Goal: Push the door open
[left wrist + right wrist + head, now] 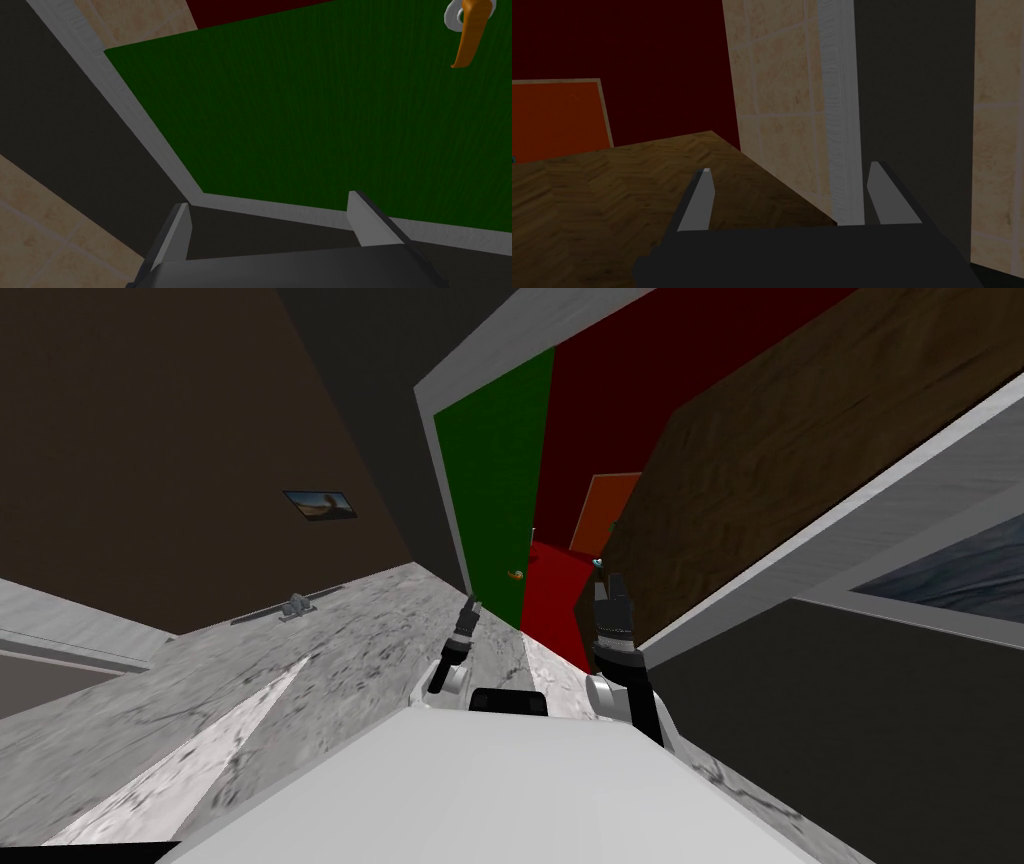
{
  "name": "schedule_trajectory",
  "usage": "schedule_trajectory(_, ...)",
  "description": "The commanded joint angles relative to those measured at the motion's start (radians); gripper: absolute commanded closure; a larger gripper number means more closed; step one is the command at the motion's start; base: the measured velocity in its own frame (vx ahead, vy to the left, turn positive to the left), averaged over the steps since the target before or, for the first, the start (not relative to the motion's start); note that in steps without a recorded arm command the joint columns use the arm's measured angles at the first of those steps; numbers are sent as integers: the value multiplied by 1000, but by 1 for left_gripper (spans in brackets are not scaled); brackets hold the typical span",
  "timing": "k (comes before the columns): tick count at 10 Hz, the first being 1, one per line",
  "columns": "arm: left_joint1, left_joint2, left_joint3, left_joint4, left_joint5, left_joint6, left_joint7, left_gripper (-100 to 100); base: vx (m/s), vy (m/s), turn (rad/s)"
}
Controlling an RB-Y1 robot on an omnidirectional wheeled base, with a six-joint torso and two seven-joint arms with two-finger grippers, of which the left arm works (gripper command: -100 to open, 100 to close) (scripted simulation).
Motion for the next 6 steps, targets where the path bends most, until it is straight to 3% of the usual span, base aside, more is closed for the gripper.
schedule_trajectory(1,-19,1,-9,42,-2,-1,6,-100,89,19,-20)
schedule_trajectory(6,-76,2,-36,180,-9,-18,23,-100,99,31,-18)
